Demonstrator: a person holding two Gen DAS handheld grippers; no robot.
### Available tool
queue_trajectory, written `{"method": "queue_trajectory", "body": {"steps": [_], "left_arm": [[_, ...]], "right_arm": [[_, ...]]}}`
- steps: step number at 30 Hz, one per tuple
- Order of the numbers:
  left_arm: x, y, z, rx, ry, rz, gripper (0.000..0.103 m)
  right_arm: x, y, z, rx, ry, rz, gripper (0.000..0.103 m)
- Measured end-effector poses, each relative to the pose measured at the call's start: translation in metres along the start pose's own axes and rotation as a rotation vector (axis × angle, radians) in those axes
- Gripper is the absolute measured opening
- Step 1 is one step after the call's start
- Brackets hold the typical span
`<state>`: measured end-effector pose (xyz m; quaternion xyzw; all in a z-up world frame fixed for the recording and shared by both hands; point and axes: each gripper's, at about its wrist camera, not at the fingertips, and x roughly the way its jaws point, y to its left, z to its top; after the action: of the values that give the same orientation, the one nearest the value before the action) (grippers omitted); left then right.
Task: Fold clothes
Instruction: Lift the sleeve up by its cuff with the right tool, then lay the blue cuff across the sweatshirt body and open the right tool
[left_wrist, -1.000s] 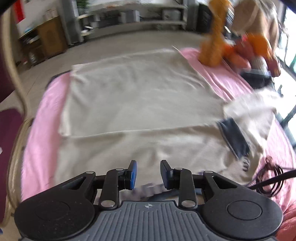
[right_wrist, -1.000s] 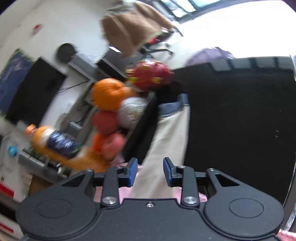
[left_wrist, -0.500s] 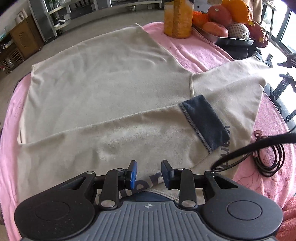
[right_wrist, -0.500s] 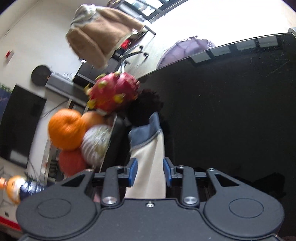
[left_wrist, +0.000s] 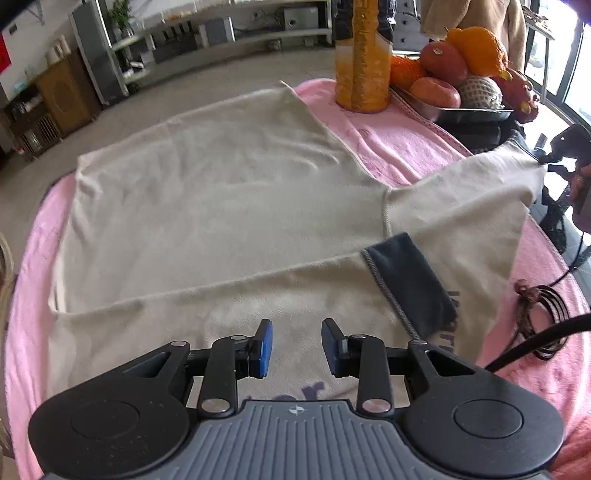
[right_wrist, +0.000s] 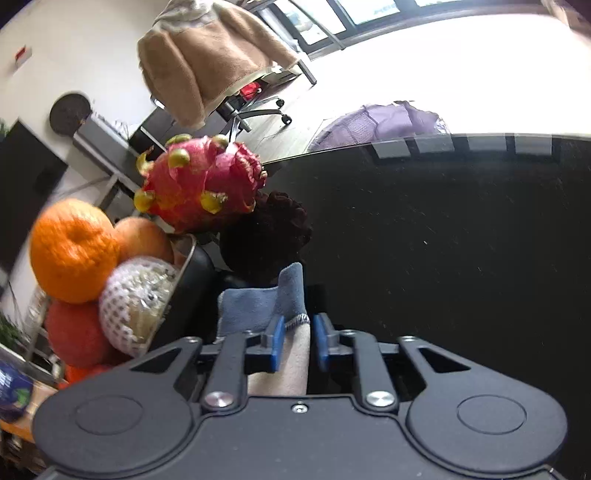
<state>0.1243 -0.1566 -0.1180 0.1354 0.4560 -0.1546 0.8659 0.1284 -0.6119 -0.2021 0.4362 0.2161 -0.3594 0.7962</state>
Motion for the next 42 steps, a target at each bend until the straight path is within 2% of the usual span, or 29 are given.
{"method": "queue_trajectory", "body": {"steps": [4,8,12,15,18,20,24,27,29,33,34,36,38,42], "left_arm": [[-0.004,0.009,-0.001,-0.038,-0.022,-0.009,0.031],[-0.021,0.018,-0.003,-0.084,-0.079,0.008,0.031],[-0.051,0.034,-0.012,-0.135,-0.132,-0.020,0.031],[-0.082,0.058,-0.022,-0.152,-0.176,-0.036,0.031],[-0.114,0.087,-0.038,-0.133,-0.228,-0.049,0.031],[-0.133,0.106,-0.053,-0.109,-0.263,-0.028,0.031],[-0.142,0.160,-0.082,-0.160,-0.273,0.019,0.031],[-0.132,0.205,-0.100,-0.289,-0.254,0.026,0.029],[-0.122,0.230,-0.112,-0.386,-0.250,-0.015,0.027],[-0.102,0.259,-0.120,-0.506,-0.194,-0.063,0.026],[-0.101,0.263,-0.120,-0.521,-0.189,-0.074,0.026],[-0.100,0.265,-0.120,-0.541,-0.191,-0.089,0.027],[-0.098,0.268,-0.121,-0.550,-0.182,-0.113,0.027],[-0.091,0.260,-0.116,-0.538,-0.149,-0.163,0.029]], "right_arm": [[-0.006,0.011,-0.002,-0.067,-0.036,0.006,0.005],[-0.057,0.035,0.000,-0.078,-0.121,0.130,0.005],[-0.147,0.076,-0.013,-0.181,-0.213,0.299,0.005],[-0.227,0.106,-0.044,-0.300,-0.307,0.398,0.005],[-0.300,0.139,-0.089,-0.510,-0.416,0.446,0.005],[-0.333,0.159,-0.118,-0.633,-0.437,0.461,0.005],[-0.351,0.193,-0.185,-0.797,-0.340,0.477,0.005],[-0.340,0.215,-0.244,-0.895,-0.217,0.492,0.005],[-0.334,0.228,-0.287,-0.962,-0.127,0.512,0.005],[-0.336,0.260,-0.349,-1.130,0.180,0.595,0.007],[-0.337,0.266,-0.351,-1.155,0.257,0.618,0.010],[-0.347,0.272,-0.343,-1.147,0.338,0.645,0.026],[-0.356,0.271,-0.321,-1.135,0.340,0.633,0.032],[-0.364,0.251,-0.263,-1.129,0.267,0.571,0.037]]}}
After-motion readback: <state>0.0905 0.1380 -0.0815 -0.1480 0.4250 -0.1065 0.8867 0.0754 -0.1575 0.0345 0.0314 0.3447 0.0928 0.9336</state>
